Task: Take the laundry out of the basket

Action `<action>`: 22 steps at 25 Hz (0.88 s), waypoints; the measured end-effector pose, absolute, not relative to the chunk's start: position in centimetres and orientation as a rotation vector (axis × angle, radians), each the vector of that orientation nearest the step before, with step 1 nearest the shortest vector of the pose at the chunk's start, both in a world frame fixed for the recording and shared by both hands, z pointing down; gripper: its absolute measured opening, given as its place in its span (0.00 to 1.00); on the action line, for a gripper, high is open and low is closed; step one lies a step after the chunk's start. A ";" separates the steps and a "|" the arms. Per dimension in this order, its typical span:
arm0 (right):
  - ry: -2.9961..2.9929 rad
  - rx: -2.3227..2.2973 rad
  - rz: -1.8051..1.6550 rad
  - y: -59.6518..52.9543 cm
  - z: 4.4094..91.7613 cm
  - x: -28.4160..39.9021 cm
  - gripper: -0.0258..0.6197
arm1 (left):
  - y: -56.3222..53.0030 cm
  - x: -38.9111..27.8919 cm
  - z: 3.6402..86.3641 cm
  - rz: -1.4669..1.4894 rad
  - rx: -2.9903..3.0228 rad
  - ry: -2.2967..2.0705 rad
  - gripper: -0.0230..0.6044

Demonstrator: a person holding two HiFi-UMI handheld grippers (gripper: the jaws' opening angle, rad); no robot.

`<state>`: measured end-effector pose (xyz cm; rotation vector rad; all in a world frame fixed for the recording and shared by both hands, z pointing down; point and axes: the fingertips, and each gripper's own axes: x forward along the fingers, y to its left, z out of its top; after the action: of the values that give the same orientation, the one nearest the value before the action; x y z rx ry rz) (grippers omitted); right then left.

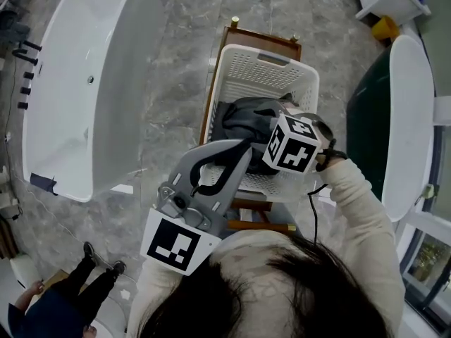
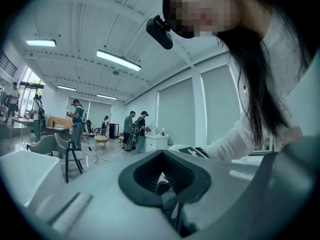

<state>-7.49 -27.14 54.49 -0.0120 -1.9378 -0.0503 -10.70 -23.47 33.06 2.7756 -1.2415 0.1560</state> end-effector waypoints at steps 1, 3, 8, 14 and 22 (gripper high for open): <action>-1.917 -0.021 -0.064 -27.2 55.2 -7.4 0.56 | -23.6 -10.7 33.3 0.159 2.774 -1.237 0.04; -1.871 -0.032 -0.098 -27.3 56.7 -7.2 0.58 | -23.8 -10.7 33.7 0.166 2.770 -1.229 0.04; -1.756 -0.049 -0.133 -27.5 60.5 -6.7 0.64 | -24.2 -10.7 34.4 0.179 2.762 -1.216 0.04; -1.641 -0.074 -0.118 -27.2 65.0 -5.9 0.70 | -24.6 -11.0 34.7 0.186 2.756 -1.211 0.04; -1.585 -0.064 -0.177 -25.7 68.0 -5.4 0.65 | -25.0 -11.8 34.8 0.188 2.739 -1.235 0.04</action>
<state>-5.42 -25.66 68.00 -0.0644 -1.5855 -0.1771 -11.75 -24.97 34.85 2.7388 -1.2351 0.1876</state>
